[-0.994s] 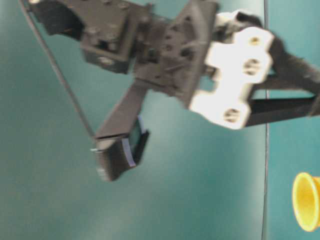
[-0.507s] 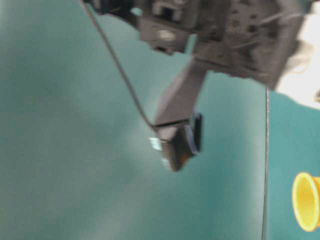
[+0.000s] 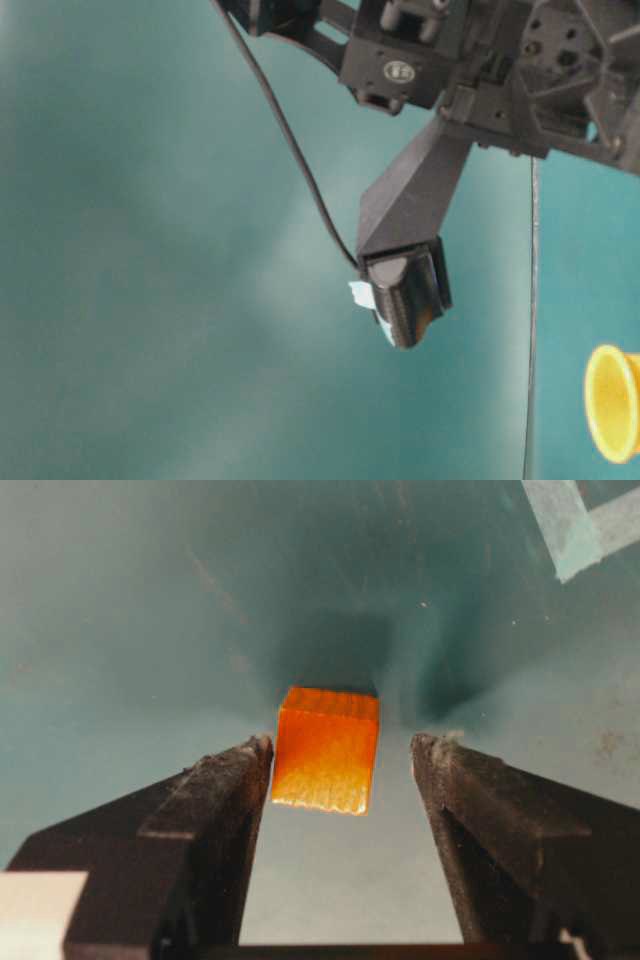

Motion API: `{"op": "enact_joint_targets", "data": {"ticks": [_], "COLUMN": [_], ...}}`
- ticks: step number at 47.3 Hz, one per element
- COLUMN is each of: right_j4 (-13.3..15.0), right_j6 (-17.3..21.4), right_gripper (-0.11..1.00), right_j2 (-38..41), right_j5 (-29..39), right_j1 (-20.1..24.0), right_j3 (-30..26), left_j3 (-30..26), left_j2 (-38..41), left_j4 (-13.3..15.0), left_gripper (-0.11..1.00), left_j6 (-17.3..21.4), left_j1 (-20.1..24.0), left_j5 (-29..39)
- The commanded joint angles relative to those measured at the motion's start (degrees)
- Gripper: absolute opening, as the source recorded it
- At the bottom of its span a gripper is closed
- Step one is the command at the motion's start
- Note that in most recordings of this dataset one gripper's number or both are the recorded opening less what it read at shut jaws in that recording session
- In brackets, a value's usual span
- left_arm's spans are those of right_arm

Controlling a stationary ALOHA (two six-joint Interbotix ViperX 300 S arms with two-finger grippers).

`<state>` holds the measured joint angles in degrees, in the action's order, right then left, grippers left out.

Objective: Lift the orange block with right arm.
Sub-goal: 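Close the right gripper fingers around the orange cube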

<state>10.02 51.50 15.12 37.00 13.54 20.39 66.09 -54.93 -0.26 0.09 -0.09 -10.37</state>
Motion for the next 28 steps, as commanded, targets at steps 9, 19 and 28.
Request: {"op": "enact_joint_targets", "data": {"ticks": [9, 19, 28], "right_j4": [0.26, 0.26, 0.26], "right_j6": [0.0, 0.0, 0.0], "right_gripper": [0.62, 0.62, 0.59], "right_j2": [0.0, 1.05, 1.05], "right_j5": [-3.16, -3.6, -3.34], "right_j1": [-0.18, -0.35, -0.53], "right_j3": [-0.18, -0.18, -0.18], "left_j3": [-1.41, -1.41, -1.41], "left_j2": [0.44, 0.35, 0.35], "left_j4": [-0.09, -0.18, -0.18], "left_gripper": [0.0, 0.0, 0.0], "left_j6": [0.09, 0.09, 0.09], "left_j1": [-0.09, 0.0, -0.09], "left_j5": [-0.35, 0.26, 0.44]}}
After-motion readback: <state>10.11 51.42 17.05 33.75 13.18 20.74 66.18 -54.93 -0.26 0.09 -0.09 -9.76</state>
